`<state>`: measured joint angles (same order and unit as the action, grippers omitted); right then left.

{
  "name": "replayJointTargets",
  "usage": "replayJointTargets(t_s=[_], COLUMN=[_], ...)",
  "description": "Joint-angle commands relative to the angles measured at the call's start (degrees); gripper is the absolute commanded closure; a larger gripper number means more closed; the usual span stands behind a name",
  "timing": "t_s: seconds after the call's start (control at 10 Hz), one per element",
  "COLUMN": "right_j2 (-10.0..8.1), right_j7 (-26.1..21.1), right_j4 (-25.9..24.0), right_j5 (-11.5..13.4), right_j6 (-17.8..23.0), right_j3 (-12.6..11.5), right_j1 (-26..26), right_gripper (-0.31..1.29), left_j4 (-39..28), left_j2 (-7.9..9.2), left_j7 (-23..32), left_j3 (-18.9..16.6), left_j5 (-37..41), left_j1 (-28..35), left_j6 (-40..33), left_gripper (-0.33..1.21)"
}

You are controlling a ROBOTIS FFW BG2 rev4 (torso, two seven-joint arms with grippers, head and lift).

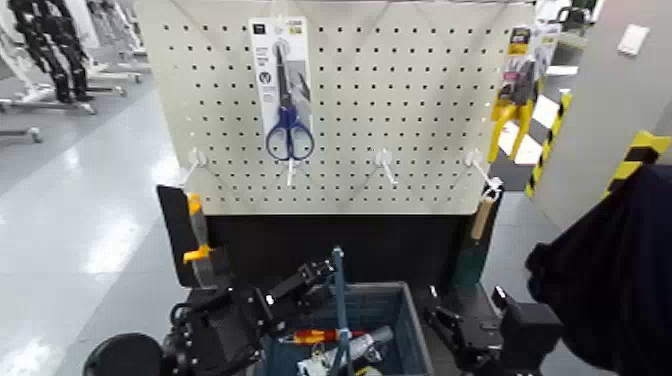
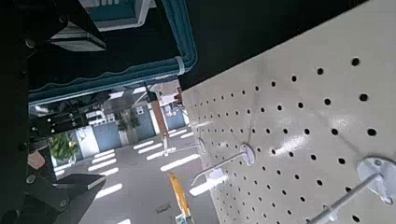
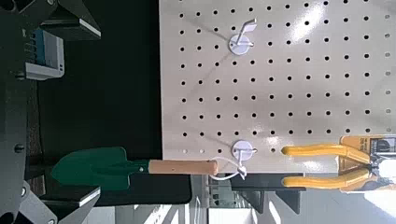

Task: Grasp the handle of the crate.

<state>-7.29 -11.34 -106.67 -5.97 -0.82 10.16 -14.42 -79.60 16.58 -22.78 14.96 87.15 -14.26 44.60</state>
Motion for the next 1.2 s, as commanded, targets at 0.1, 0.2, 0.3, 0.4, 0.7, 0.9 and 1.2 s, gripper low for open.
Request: replayJointTargets(t_s=[0.1, 0.2, 0.3, 0.4, 0.7, 0.9, 1.2], right_j2=[0.08, 0.08, 0.08, -0.01, -0.19, -0.36, -0.36], right_j7=[0.0, 0.0, 0.0, 0.0, 0.0, 0.0, 0.0], right_j4=[0.1, 0.1, 0.1, 0.1, 0.1, 0.1, 0.2], right_j5=[-0.1, -0.1, -0.1, -0.1, -0.2, -0.3, -0.3], right_j6=[0.5, 0.6, 0.6, 0.5, 0.5, 0.5, 0.5], right_j3=[-0.1, -0.2, -0.2, -0.3, -0.1, 0.1, 0.1], right_j1=[-0.1, -0.2, -0.2, -0.2, 0.2, 0.4, 0.4], right_gripper=[0.14, 0.14, 0.13, 0.14, 0.14, 0.14, 0.14], left_j4=[3.5, 3.6, 3.8, 3.7, 3.7, 3.6, 2.7], left_j2=[0.21, 0.21, 0.21, 0.12, 0.12, 0.12, -0.14], left_j7=[0.0, 0.0, 0.5, 1.1, 1.8, 1.8, 2.2], left_j3=[3.4, 3.5, 3.2, 3.1, 3.2, 3.3, 3.4], left_j5=[5.0, 5.1, 5.4, 5.8, 6.3, 6.3, 6.7], left_j1=[-1.8, -1.7, -1.5, -1.0, -0.8, -0.6, 0.4], left_j6=[0.5, 0.6, 0.6, 0.5, 0.8, 0.7, -0.2], left_gripper=[0.29, 0.47, 0.86, 0.94, 1.14, 1.14, 1.14])
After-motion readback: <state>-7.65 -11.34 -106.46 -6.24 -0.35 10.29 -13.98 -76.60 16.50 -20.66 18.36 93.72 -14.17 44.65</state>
